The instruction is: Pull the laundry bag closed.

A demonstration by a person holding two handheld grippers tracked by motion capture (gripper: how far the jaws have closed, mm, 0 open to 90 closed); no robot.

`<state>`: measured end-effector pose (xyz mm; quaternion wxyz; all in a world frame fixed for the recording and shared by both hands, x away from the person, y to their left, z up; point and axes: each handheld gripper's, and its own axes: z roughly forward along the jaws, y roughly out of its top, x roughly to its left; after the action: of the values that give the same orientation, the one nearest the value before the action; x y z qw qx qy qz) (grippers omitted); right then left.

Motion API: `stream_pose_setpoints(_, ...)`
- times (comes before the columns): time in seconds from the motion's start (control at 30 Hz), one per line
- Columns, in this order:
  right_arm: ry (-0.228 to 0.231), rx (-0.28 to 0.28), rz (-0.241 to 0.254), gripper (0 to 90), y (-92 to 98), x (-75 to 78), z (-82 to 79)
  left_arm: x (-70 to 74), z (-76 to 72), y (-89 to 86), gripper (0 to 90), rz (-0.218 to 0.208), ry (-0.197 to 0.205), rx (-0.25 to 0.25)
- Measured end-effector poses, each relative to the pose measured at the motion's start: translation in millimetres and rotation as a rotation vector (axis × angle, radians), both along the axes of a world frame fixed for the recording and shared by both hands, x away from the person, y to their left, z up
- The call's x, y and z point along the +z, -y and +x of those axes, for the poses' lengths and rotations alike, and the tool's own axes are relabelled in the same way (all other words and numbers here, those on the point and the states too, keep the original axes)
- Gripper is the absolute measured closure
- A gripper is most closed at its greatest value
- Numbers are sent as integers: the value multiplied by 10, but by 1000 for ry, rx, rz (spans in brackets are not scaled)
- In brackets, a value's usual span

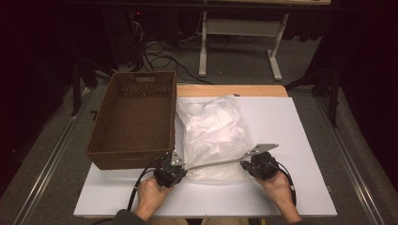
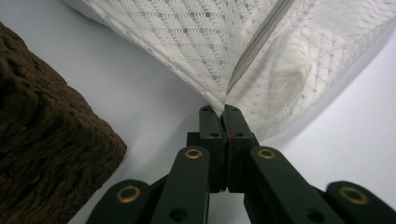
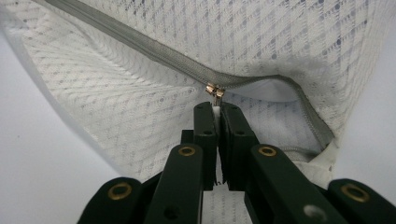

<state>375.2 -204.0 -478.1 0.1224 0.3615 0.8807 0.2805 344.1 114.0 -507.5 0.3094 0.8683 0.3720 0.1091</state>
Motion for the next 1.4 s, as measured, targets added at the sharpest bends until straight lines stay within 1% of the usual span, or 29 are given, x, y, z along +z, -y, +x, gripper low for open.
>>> stream_pose_setpoints(0.1, -4, -2, -1, 872, 4, -11, 9, 0, -6, 1, 891, 6, 5, 0)
stream_pose_setpoints(0.17, -1, -3, -11, 872, 23, -7, 20, 0, -10, -3, 892, 9, 8, 2)
stream_pose_setpoints(0.23, -7, -16, 0, 873, 38, -3, 22, 0, -13, -3, 892, 11, 9, 3)
stream_pose_setpoints(0.37, 10, -17, -14, 873, 31, 10, 11, 3, -11, -19, 892, 11, 8, 4)
stream_pose_setpoints(0.43, 15, -21, -9, 873, 51, 22, 13, 6, -10, -34, 893, 4, 9, 7)
stream_pose_setpoints(0.47, 13, -23, 1, 873, 58, 29, 12, 11, -11, -34, 893, 5, 9, 7)
stream_pose_setpoints(0.53, 21, -24, -16, 873, 51, 34, 9, 8, -8, -39, 893, 9, 10, 11)
stream_pose_setpoints(0.6, 15, -23, -7, 873, 64, 32, 14, 12, -3, -62, 893, -7, 1, 16)
stream_pose_setpoints(0.67, 15, -25, -3, 873, 73, 42, 11, 22, -6, -78, 894, -15, 2, 18)
stream_pose_setpoints(0.73, 17, -26, 1, 873, 78, 47, 8, 28, -12, -85, 894, -13, 4, 21)
stream_pose_setpoints(0.77, 24, -27, -10, 873, 80, 48, 7, 30, -13, -95, 894, -17, 4, 17)
stream_pose_setpoints(0.83, 17, -24, 3, 873, 90, 52, 10, 32, -15, -104, 894, -25, 1, 16)
stream_pose_setpoints(0.93, 17, -25, -17, 872, 97, 40, 10, 30, -14, -112, 894, -23, 2, 14)
stream_pose_setpoints(0.97, 14, -32, -15, 872, 110, 44, 8, 29, -12, -116, 894, -24, 2, 13)
stream_pose_setpoints(1.0, 12, -28, -1, 872, 125, 49, 11, 28, -10, -117, 894, -27, 1, 13)
stream_pose_setpoints(1.03, 16, -28, 0, 872, 136, 55, 12, 28, -9, -116, 894, -26, 1, 14)
stream_pose_setpoints(1.07, 12, -36, 2, 872, 139, 58, 5, 27, -8, -118, 894, -26, -1, 13)
stream_pose_setpoints(1.17, 7, -32, 14, 871, 158, 68, 0, 25, -7, -130, 894, -33, -4, 19)
stream_pose_setpoints(1.2, 11, -30, 14, 872, 163, 74, -3, 24, -6, -131, 894, -33, -4, 22)
stream_pose_setpoints(1.33, 1, -21, 21, 871, 181, 64, 1, 9, -7, -128, 895, -36, -9, 25)
stream_pose_setpoints(1.4, -2, -27, 25, 871, 197, 64, 11, 11, -5, -128, 895, -35, -7, 23)
